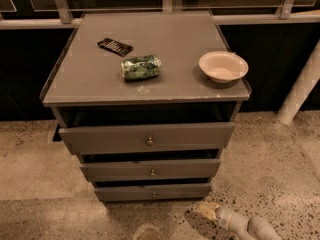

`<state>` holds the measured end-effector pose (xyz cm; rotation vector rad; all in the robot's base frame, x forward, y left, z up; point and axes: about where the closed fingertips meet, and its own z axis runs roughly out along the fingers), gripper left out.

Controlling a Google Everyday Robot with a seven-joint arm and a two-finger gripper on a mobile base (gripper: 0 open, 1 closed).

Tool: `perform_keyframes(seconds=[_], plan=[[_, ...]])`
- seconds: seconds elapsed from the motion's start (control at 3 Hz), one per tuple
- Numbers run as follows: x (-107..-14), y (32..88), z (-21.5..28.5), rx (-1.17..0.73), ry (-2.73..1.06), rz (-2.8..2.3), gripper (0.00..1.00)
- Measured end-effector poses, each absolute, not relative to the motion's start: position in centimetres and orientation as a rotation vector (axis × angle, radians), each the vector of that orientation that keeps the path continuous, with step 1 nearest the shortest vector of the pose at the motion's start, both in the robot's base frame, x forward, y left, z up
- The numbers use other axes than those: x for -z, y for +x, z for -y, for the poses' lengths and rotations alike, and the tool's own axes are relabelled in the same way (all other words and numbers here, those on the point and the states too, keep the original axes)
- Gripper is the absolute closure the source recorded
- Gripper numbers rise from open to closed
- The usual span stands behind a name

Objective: Close bottom drawer

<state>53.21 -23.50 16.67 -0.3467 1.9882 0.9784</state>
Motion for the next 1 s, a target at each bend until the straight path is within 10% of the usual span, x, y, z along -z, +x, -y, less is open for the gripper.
perform_keyframes(seconds=[1.0], plan=[[-16.67, 53.21, 23.49, -0.979, -0.347, -1.988, 0.0]])
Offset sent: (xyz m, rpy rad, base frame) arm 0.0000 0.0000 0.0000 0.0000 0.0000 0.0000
